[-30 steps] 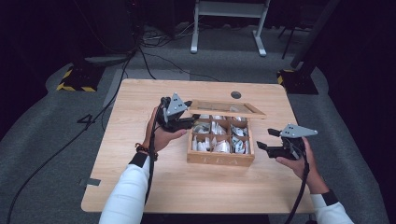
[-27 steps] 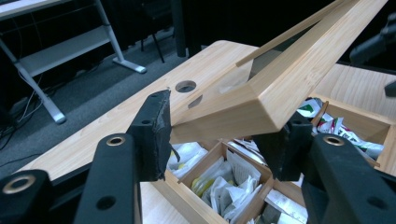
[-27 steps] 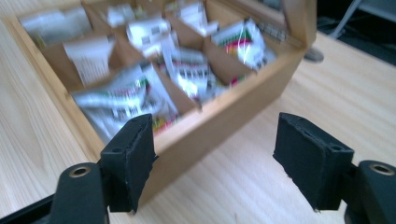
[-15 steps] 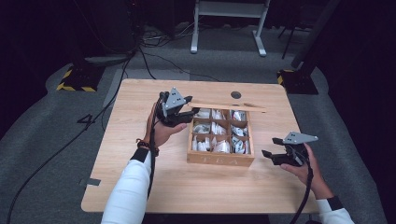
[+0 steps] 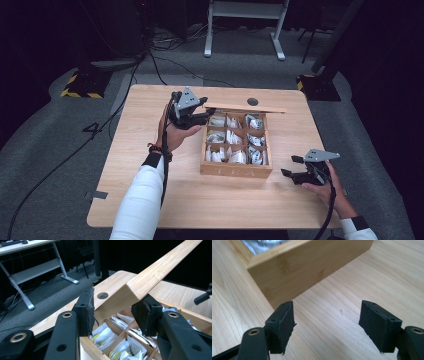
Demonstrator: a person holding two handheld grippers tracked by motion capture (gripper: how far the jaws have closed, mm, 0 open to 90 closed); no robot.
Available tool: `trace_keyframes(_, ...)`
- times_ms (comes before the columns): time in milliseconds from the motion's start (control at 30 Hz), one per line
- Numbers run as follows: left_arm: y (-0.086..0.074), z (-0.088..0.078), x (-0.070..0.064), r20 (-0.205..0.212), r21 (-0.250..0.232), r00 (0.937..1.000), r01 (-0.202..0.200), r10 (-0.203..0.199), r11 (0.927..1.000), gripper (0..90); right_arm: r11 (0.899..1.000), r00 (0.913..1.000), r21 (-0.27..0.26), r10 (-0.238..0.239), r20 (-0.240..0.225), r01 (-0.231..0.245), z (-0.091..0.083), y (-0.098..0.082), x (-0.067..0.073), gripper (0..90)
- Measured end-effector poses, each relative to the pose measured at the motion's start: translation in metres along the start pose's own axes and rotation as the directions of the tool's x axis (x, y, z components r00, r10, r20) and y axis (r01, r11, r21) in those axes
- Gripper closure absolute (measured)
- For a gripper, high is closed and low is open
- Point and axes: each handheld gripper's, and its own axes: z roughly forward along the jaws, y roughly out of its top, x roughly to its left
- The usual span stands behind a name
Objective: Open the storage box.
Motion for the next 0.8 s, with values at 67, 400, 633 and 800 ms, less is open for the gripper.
trace_keyframes(67, 0.001, 0.000, 0.001, -0.001, -0.001, 1.0000, -0.002, 0.002, 1.0000, 53.7, 1.000, 1.0000, 0.004, -0.003, 0.001, 0.003, 0.001, -0.001, 0.000, 28.5)
trace_keyframes(400, 0.012, 0.006, 0.009, -0.021, -0.011, 0.9997, 0.007, -0.007, 0.9999, 55.4, 0.999, 0.9996, -0.021, 0.027, 0.010, -0.027, 0.006, -0.010, -0.001, 30.4)
trace_keyframes(633, 0.017, 0.011, 0.014, -0.033, -0.026, 0.9990, 0.028, -0.029, 0.9993, 56.0, 1.000, 0.9999, 0.008, 0.003, -0.011, -0.003, 0.011, -0.012, 0.002, 30.3)
trace_keyframes(800, 0.023, 0.017, 0.023, -0.035, -0.036, 0.9981, 0.049, -0.050, 0.9981, 57.0, 1.000, 0.9999, 0.010, 0.008, -0.007, -0.008, 0.015, -0.014, 0.002, 30.2)
